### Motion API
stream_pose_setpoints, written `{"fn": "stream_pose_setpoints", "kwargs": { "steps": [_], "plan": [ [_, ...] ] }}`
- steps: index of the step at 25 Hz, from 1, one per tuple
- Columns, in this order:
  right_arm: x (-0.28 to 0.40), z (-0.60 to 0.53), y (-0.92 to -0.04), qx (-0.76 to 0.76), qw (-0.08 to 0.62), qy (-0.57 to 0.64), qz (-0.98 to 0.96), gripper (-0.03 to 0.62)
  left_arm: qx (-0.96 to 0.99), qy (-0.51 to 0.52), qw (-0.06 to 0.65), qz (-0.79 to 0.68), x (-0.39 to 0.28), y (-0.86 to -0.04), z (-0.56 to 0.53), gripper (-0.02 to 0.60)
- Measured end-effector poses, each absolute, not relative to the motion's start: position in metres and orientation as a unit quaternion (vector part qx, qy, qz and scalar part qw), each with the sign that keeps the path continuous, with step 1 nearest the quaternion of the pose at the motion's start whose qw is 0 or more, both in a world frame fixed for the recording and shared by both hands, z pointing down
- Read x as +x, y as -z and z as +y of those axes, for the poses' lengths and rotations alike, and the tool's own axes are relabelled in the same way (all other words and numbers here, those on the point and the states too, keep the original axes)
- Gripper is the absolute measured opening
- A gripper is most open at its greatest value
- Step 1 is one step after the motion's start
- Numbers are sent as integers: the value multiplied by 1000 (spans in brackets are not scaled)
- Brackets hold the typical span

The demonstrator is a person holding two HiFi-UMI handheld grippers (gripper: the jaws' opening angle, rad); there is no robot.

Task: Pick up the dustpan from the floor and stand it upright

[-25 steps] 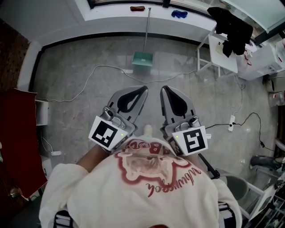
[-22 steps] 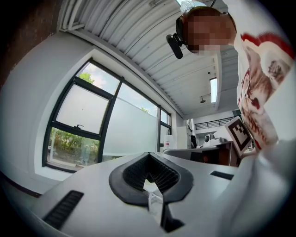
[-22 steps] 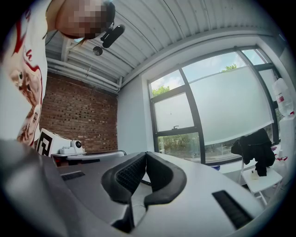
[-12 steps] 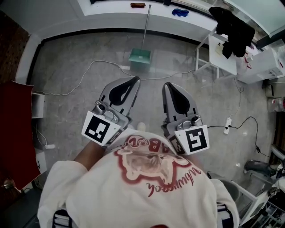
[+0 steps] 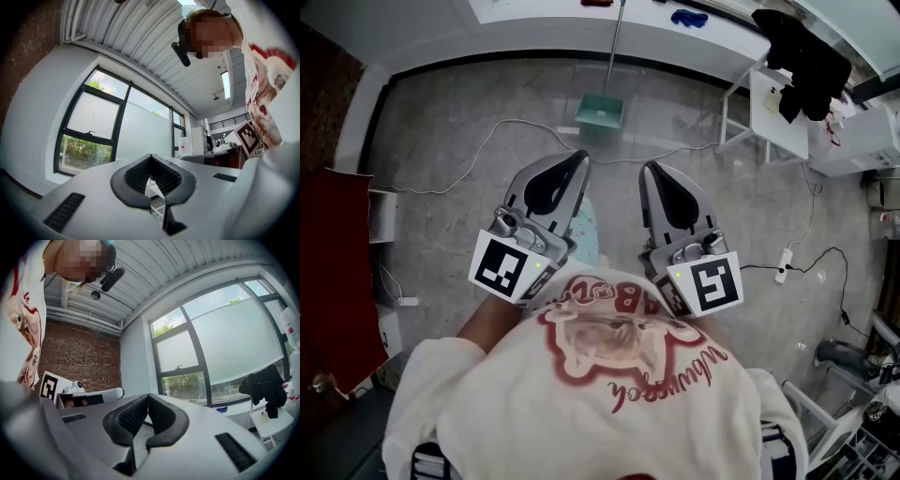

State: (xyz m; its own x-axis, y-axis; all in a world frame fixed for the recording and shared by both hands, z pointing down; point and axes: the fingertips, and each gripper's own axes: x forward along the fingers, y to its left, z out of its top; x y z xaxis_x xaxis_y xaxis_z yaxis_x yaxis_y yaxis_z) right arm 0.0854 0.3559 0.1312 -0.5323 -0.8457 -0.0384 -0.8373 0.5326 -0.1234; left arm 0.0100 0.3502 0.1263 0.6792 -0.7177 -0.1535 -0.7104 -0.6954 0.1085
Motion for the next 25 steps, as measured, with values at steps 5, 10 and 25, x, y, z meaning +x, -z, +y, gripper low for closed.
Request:
{"fn": "stream_pose_setpoints", "kwargs": {
  "steps": [5, 10, 25],
  "plan": [
    [90, 311, -131, -490, 45, 34, 870, 25, 919, 100, 17, -381, 14, -129, 302, 18],
    [88, 243, -143, -498, 28, 38, 866, 25, 925, 102, 19, -366, 13, -130, 229, 18],
    [50, 16, -120, -514, 46, 23, 856, 25, 944, 73, -2, -321, -9, -124, 4, 18]
  ]
}}
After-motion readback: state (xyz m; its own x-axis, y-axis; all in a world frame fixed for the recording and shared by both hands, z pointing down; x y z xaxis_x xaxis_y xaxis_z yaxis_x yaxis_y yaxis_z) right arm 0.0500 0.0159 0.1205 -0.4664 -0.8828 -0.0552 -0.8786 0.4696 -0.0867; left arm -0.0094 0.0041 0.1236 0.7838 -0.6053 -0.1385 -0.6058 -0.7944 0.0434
